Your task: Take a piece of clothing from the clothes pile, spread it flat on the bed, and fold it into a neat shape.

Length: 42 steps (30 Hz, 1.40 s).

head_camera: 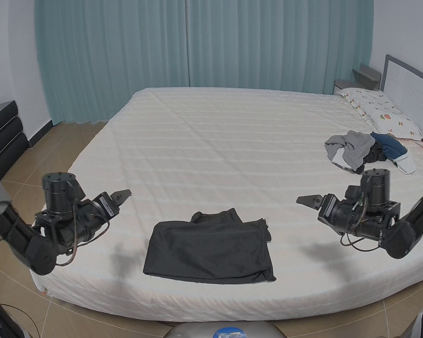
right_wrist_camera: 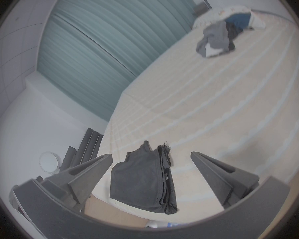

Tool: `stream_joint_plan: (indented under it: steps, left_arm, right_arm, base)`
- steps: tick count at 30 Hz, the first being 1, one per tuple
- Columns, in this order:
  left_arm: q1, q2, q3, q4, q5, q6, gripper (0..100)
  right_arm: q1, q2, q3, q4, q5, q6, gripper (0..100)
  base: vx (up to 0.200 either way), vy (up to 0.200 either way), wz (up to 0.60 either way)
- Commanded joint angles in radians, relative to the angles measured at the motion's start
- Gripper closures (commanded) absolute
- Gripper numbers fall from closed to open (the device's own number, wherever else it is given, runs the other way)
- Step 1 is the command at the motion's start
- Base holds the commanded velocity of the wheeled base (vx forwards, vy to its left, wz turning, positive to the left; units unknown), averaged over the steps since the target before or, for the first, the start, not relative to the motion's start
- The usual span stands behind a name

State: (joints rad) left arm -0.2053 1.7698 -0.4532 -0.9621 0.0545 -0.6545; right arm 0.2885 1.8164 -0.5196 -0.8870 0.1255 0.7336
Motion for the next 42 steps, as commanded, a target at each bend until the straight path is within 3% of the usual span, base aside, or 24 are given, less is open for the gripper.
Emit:
stream_joint_plan:
  steps: [1, 3, 5, 10, 11, 12, 14, 17, 21, 26, 37, 42]
  left_arm:
    - [0.012, -0.455, 0.188, 0.054, 0.071, 0.15, 0]
    - [0.012, -0.521, 0.197, 0.094, 0.079, 0.165, 0]
    - [0.011, -0.719, 0.2, 0.26, 0.094, 0.174, 0]
    - [0.012, -1.024, 0.107, 0.632, 0.102, 0.174, 0]
    - [0.012, -1.079, 0.076, 0.73, 0.104, 0.174, 0]
    - [0.012, -1.087, 0.073, 0.743, 0.105, 0.174, 0]
    - [0.012, -1.221, -0.004, 0.959, 0.13, 0.176, 0]
    - [0.014, -1.325, -0.036, 1.074, 0.179, 0.18, 0]
    - [0.012, -1.435, -0.018, 1.126, 0.275, 0.234, 0]
    - [0.03, -1.573, 0.016, 1.158, 0.329, 0.328, 0]
    - [0.23, -1.704, 0.057, 1.183, 0.34, 0.421, 0]
    - [0.233, -1.711, 0.087, 1.172, 0.406, 0.424, 0]
  right_arm:
    - [0.0, -0.454, 0.25, 0.023, -0.086, -0.18, 0]
    - [-0.002, -0.516, 0.279, 0.042, -0.089, -0.211, 0]
    - [-0.006, -0.703, 0.337, 0.138, -0.115, -0.304, 0]
    - [-0.011, -1.052, 0.352, 0.416, -0.155, -0.416, 0]
    - [-0.017, -1.131, 0.346, 0.493, -0.155, -0.43, 0]
    - [-0.019, -1.141, 0.345, 0.504, -0.155, -0.431, 0]
    - [-0.058, -1.313, 0.322, 0.709, -0.155, -0.447, 0]
    - [-0.132, -1.447, 0.306, 0.862, -0.149, -0.459, 0]
    - [-0.207, -1.576, 0.266, 1.011, -0.13, -0.53, 0]
    - [-0.2, -1.715, 0.211, 1.188, -0.138, -0.663, 0]
    - [-0.204, -1.717, 0.211, 1.175, -0.165, -0.735, 0]
    - [-0.204, -1.717, 0.236, 1.166, -0.173, -0.741, 0]
  base:
    - [0.0, 0.0, 0.0]
    - [0.0, 0.0, 0.0]
    - [0.0, 0.0, 0.0]
    - [0.0, 0.0, 0.0]
    - [0.0, 0.0, 0.0]
    - [0.0, 0.0, 0.0]
    - [0.0, 0.0, 0.0]
    - [0.0, 0.0, 0.0]
    - [0.0, 0.0, 0.0]
    - [0.0, 0.0, 0.0]
    - [0.0, 0.0, 0.0]
    - [0.0, 0.0, 0.0]
